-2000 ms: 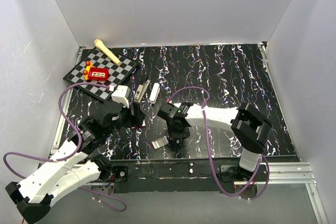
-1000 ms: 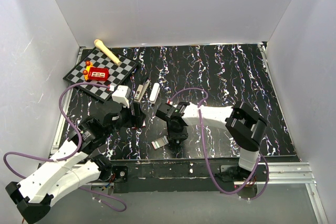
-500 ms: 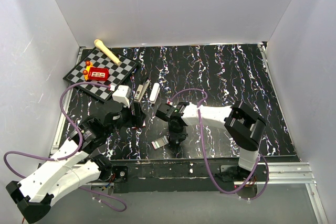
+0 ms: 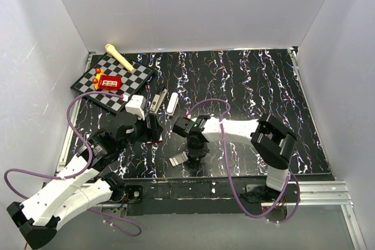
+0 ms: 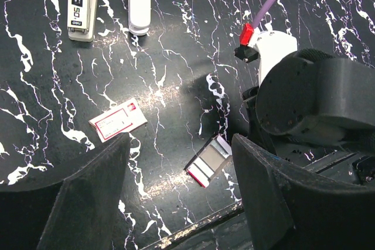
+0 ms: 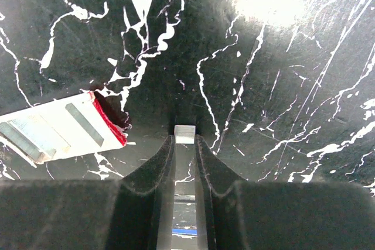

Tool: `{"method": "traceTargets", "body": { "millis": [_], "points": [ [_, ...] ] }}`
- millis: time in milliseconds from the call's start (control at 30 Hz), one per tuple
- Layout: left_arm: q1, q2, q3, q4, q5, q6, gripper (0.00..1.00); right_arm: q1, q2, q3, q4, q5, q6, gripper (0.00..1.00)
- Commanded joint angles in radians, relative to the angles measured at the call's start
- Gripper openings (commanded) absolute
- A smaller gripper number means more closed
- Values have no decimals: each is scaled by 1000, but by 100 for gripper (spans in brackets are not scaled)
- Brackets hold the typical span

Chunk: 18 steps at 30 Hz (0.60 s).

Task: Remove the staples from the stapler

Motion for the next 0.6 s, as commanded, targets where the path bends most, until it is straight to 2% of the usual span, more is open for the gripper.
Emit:
{"method": "traceTargets", "body": {
  "millis": [0, 300, 567],
  "points": [
    [7, 3, -1, 13, -2, 11, 70, 43, -55, 53, -34, 95, -7, 18],
    [7, 2, -1, 9, -9, 11, 70, 129, -23, 171, -94, 190, -67, 18],
    [9, -37, -1, 9, -36, 6, 70, 138, -8, 184, -9, 138, -168, 18]
  ]
}}
